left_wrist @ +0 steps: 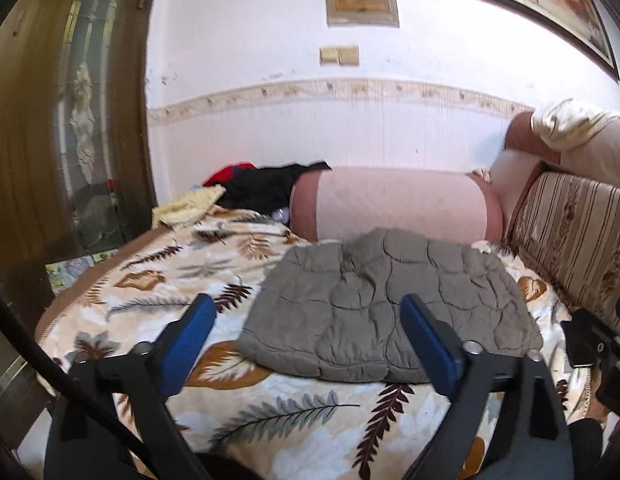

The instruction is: Fold large clothes

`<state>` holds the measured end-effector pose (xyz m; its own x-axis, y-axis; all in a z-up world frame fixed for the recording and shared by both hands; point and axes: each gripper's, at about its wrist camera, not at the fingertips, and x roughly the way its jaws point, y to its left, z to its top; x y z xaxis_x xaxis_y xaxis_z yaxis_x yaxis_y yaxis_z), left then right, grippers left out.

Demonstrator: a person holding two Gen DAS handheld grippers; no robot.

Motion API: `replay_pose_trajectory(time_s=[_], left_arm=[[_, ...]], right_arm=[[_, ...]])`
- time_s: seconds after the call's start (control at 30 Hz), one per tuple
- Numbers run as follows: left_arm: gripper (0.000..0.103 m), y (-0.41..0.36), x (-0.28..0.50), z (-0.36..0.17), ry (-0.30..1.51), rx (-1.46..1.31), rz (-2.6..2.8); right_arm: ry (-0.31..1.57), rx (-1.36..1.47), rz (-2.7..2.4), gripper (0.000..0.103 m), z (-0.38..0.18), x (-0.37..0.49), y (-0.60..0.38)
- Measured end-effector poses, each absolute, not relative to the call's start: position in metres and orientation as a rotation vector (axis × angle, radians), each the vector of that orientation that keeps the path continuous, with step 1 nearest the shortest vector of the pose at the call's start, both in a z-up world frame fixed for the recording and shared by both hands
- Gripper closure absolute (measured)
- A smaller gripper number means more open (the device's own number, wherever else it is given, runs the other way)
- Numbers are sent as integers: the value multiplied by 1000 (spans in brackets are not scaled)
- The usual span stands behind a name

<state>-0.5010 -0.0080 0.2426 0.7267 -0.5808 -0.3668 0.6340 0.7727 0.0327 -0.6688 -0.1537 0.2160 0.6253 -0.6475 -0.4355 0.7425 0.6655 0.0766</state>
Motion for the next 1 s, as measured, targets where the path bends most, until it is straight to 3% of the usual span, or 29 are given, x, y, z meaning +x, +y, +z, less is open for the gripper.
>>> replay_pose_trajectory(time_s=[0.1,1.0], left_arm=[[0,11,-518,251,330,162,-645],[0,-2,-497,198,451,328,-556]], right_arm=[[364,281,-783,3,222,-679,-130],[483,178,-776,0,183,-652,-107]])
